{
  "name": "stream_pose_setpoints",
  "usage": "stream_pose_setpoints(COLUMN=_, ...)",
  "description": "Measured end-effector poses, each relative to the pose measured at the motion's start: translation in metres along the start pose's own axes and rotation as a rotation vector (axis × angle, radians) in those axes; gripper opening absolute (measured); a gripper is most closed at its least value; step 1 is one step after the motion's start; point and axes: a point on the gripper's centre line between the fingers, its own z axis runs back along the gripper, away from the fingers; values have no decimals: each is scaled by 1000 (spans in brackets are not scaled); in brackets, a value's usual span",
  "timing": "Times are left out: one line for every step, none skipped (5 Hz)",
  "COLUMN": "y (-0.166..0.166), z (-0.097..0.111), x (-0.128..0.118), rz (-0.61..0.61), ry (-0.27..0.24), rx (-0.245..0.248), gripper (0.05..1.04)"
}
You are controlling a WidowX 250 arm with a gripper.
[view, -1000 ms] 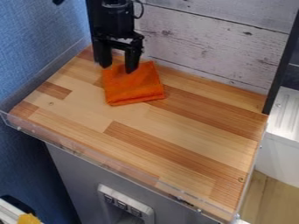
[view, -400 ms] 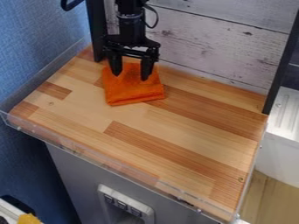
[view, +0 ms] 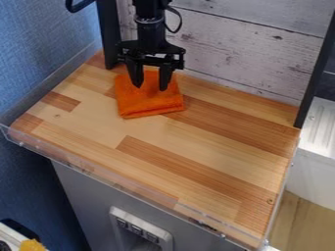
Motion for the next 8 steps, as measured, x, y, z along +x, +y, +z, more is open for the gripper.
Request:
stream_pose_setpoints(y=-1, z=0, x=0, rz=35, ry=-2, rx=0, gripper=371)
stream_pose_setpoints(y=-6, z=0, x=-1, rz=57, ry=-1, rx=-5, gripper=162)
stream_pose_setpoints(y=-13, z=0, x=0, rz=68, ry=-5, rx=-11, gripper=69)
stream_pose_setpoints(y=-15, z=-4, x=4, rz=68, ry=-1, rx=-19, gripper=62)
stream_pose_setpoints(y=-16, z=-15, x=5, rz=60, ry=24, rx=-18, gripper=60)
stream_pose_setpoints(y=-16, z=-20, x=6, rz=58, ry=42, rx=-14, gripper=59)
stream_pose_setpoints(y=-16, z=-26, x=5, rz=56, ry=64, rx=-11, gripper=59)
stream_pose_setpoints(y=-16, z=-30, x=8, rz=50, ry=72, rx=-13, gripper=59)
